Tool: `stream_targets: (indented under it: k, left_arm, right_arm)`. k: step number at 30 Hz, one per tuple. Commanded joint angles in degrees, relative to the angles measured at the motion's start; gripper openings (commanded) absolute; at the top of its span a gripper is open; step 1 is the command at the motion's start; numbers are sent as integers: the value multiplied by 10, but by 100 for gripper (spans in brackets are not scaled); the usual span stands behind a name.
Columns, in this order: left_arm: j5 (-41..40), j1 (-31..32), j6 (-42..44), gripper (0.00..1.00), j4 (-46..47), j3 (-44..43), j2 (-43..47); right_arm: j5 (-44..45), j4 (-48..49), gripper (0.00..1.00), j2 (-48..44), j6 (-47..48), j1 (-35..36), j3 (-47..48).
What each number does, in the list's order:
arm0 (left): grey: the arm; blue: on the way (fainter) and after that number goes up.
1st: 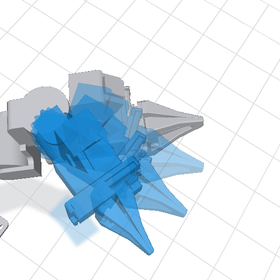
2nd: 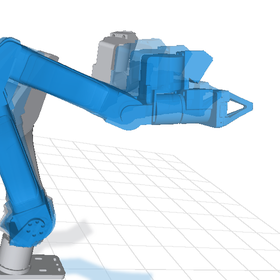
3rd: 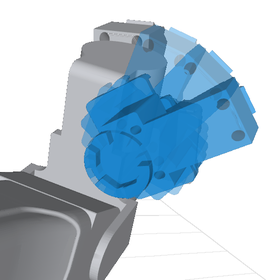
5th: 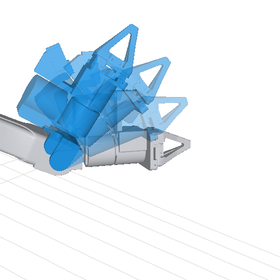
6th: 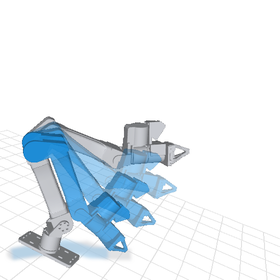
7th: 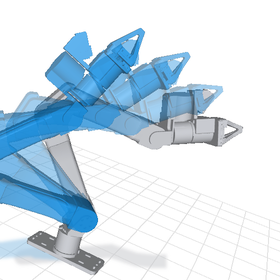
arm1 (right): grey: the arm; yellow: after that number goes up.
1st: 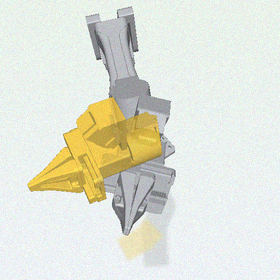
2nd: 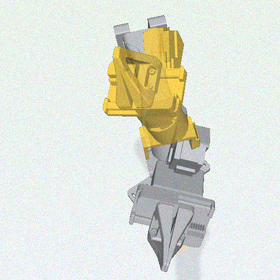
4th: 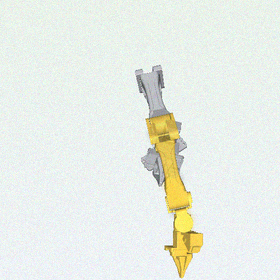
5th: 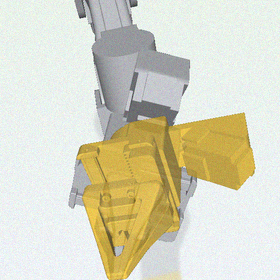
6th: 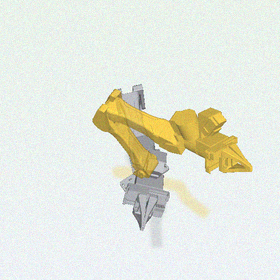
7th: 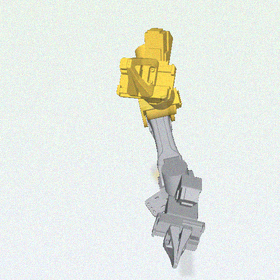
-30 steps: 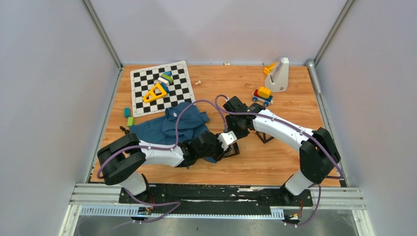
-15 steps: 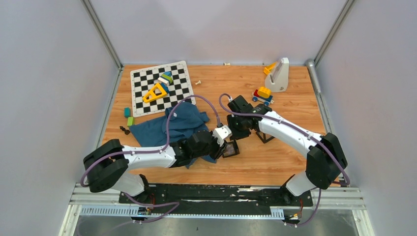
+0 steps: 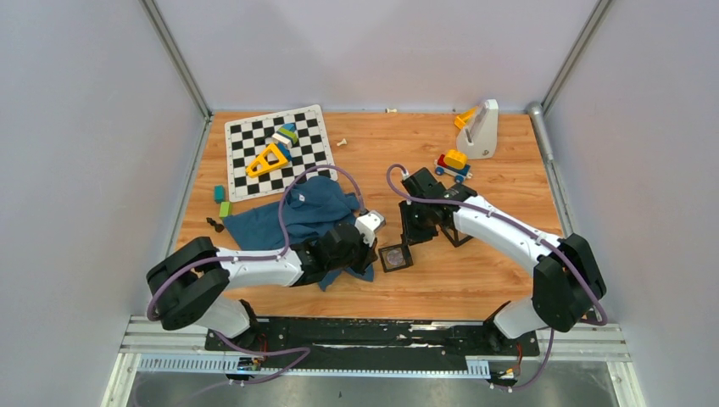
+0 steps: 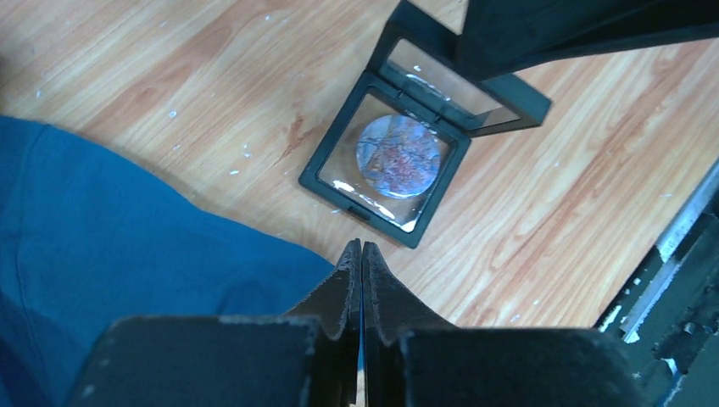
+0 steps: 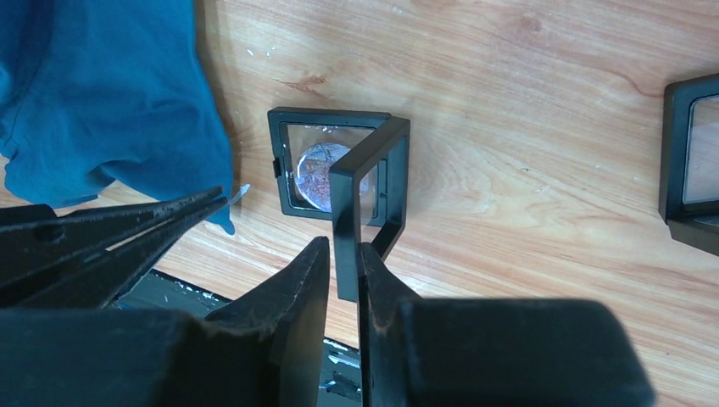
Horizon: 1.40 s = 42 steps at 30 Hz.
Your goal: Remove the brooch from the garment
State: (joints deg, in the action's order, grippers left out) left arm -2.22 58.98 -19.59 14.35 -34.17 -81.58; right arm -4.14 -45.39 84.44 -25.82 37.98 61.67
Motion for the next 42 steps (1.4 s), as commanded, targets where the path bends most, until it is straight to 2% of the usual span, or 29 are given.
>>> stream_targets:
  k: [1,10,22,25,28,31,35,38,42]
  left_arm:
    - [7,-8,-27,0,6,-11,-23]
    - [2,-14,-34,0,-13,-37,-93]
    - [18,-17,-33,0,-6,-73,-161]
    - [19,-18,-39,0,8,-73,-164]
    - [19,-25,-62,0,36,-48,-134]
    - [13,-39,-66,0,16,-34,-84]
    - [-14,-44,-39,0,-101,-50,32]
    - [-48,-55,-15,1,-232,-86,136]
    - [-53,-131,0,8,-344,-119,225]
  right_arm:
    - [-17,27,17,-21,3,-11,-9]
    - [-50,51,0,-12,7,-12,-24]
    - [-100,107,0,31,-7,-9,-38]
    - [-103,124,3,46,-13,-9,-43]
    - [-91,129,4,59,-18,-9,-45]
    - [-81,130,8,34,-21,-9,-54]
    - [-74,130,19,3,-31,-8,-57]
    - [-73,131,19,-1,-47,8,-46]
    - [-60,155,18,18,-82,64,-35]
